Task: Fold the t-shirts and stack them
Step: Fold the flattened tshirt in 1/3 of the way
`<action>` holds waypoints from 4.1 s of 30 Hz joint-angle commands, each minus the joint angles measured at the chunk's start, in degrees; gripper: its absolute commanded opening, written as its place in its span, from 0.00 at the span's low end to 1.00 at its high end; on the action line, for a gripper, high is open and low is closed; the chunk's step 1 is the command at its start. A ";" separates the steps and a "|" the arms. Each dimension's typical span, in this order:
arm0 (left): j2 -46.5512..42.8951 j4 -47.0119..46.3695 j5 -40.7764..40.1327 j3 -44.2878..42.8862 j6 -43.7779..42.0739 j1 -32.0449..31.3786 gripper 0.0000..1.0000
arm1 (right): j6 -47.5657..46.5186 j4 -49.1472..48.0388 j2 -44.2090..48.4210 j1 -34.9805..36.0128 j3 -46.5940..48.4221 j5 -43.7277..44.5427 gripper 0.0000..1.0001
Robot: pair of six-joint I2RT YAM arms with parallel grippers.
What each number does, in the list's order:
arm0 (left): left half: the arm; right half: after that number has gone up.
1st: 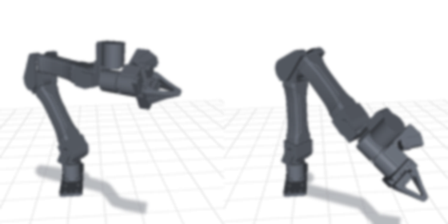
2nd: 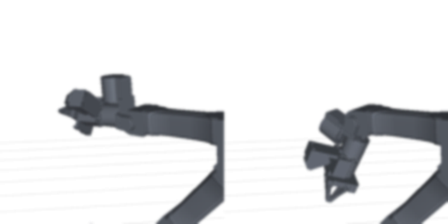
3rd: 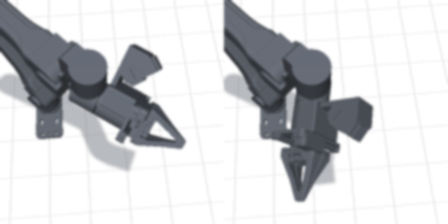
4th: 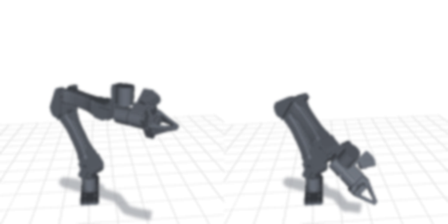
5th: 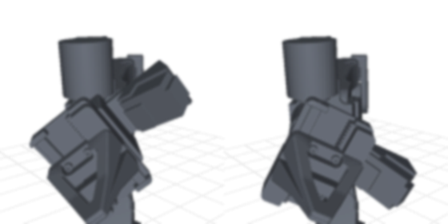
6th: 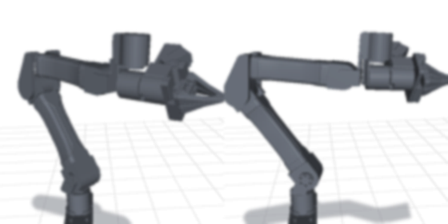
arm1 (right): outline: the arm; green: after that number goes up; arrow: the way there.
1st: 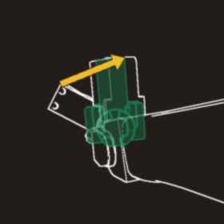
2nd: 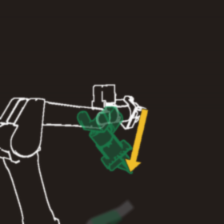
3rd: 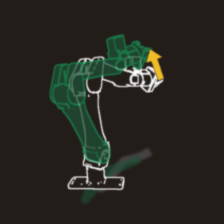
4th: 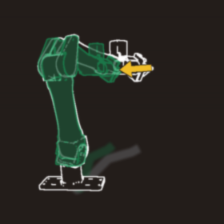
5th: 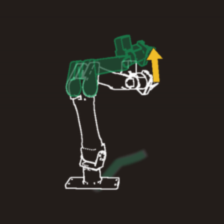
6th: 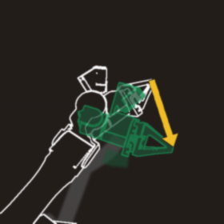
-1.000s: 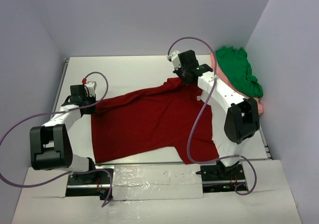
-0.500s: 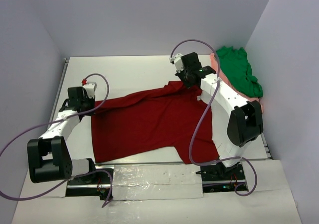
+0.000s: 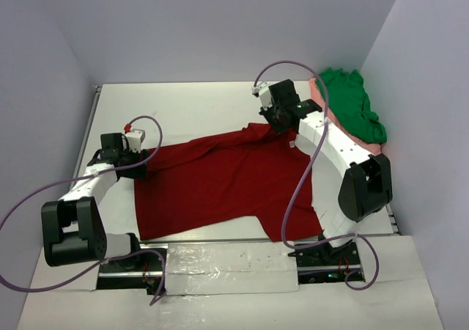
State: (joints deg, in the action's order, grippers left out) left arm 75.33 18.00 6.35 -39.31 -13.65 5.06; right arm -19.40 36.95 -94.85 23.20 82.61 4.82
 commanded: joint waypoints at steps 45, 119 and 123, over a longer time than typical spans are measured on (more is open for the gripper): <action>-2.38 -1.74 11.32 -5.69 3.81 1.44 0.71 | 7.09 0.93 -24.06 -0.35 16.00 -6.85 0.36; -6.51 -1.03 14.13 -3.05 3.98 3.11 0.70 | 4.46 -2.58 -26.89 9.14 11.53 23.83 0.00; -6.16 -1.39 14.22 -3.14 4.07 3.20 0.69 | 4.46 -2.24 -23.12 9.58 9.86 23.57 0.00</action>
State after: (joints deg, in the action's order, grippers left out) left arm 69.93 17.87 18.83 -42.22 -9.65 7.75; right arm -15.86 34.15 -123.94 32.25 93.43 28.62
